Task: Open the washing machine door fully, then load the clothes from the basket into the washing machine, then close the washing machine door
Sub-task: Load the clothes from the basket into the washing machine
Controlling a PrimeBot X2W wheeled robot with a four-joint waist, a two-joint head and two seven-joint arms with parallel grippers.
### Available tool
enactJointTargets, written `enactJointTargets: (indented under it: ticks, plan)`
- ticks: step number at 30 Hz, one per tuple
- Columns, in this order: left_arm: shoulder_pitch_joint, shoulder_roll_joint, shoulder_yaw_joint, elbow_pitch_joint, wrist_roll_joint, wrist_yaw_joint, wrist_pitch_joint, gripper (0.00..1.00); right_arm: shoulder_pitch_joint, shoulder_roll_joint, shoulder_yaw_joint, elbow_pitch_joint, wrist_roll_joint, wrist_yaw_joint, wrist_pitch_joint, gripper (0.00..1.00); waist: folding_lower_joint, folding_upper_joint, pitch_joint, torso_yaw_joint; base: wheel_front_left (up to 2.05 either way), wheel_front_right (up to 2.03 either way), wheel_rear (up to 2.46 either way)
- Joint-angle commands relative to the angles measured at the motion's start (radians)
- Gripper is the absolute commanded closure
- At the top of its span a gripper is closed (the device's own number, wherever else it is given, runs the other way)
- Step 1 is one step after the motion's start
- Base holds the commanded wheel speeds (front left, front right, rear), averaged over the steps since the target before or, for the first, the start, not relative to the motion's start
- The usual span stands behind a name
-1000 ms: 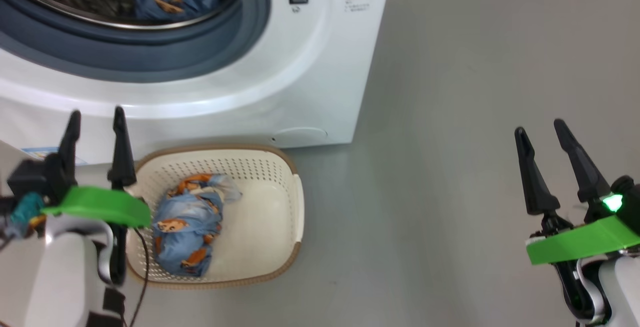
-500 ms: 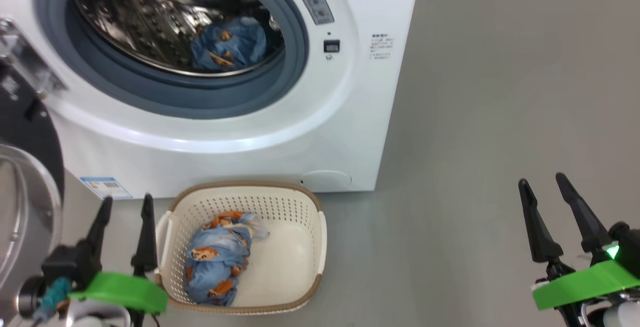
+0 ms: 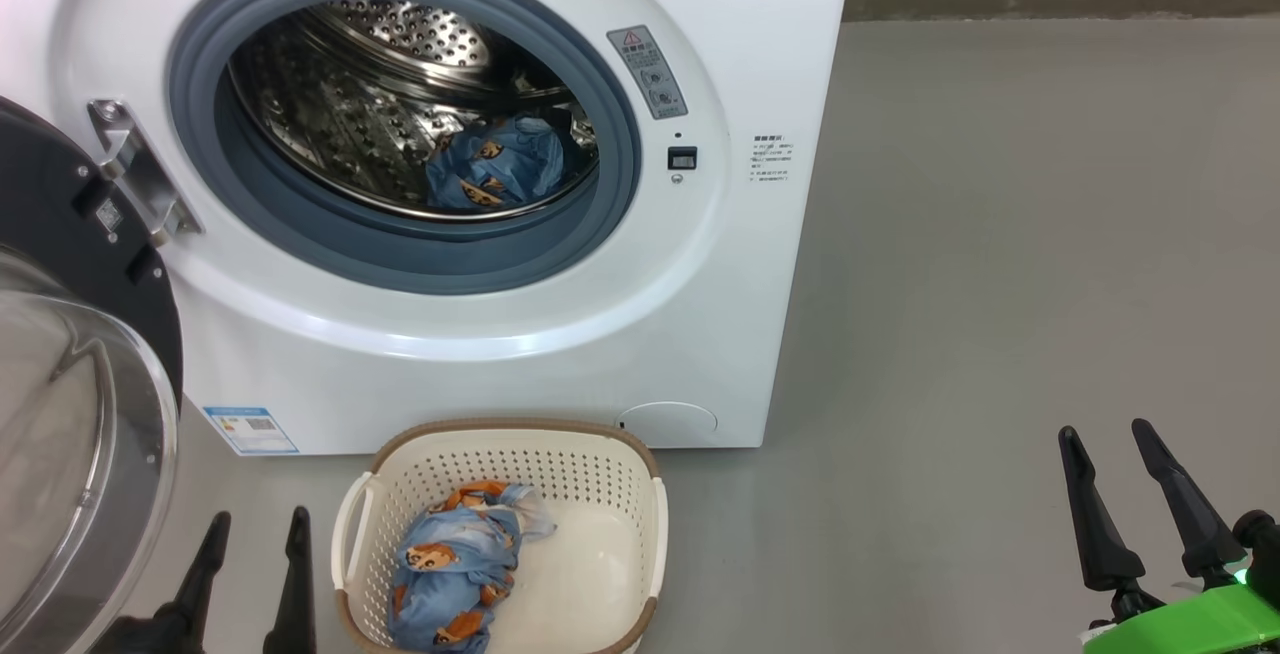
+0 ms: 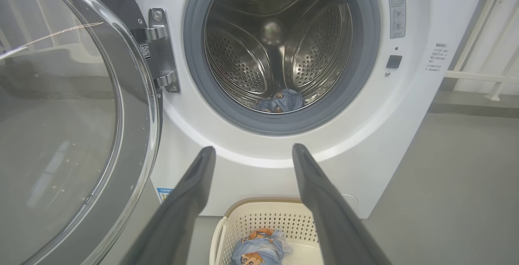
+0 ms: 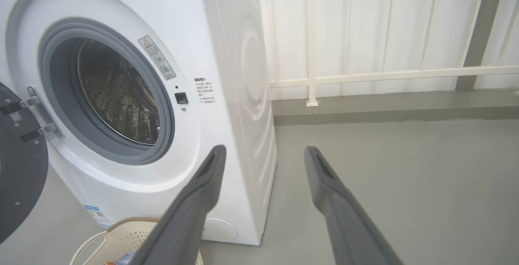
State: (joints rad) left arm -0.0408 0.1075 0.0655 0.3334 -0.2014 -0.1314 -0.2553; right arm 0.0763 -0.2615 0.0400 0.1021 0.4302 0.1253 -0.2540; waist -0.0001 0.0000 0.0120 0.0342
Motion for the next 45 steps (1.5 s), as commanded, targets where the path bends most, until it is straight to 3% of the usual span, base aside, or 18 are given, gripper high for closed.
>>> enactJointTargets:
  ticks: [1, 24, 36, 45]
  plan:
    - [0.0, 0.012, 0.038, -0.041, -0.002, 0.001, -0.006, 0.0, -0.002, -0.02, 0.01, -0.027, -0.008, 0.005, -0.008, 0.0, 0.0001, 0.0, -0.004, 0.001, 0.0, 0.0, 0.0]
    - [0.01, -0.005, 0.041, -0.036, 0.004, 0.001, -0.006, 0.0, -0.026, -0.017, 0.023, -0.039, -0.011, 0.005, -0.008, 0.0, 0.0001, 0.0, 0.044, -0.009, 0.0, 0.0, 0.0]
    - [-0.118, 0.003, 0.017, 0.092, 0.002, 0.001, -0.006, 0.0, -0.146, 0.008, 0.048, -0.056, -0.01, 0.005, -0.008, 0.0, 0.0001, 0.0, 0.218, -0.032, 0.0, 0.0, 0.0]
    - [-0.306, 0.024, -0.032, 0.278, -0.019, 0.001, -0.006, 0.0, -0.244, 0.01, 0.055, -0.066, -0.005, 0.005, -0.008, 0.0, 0.0001, 0.0, 0.379, -0.052, 0.0, 0.0, 0.0]
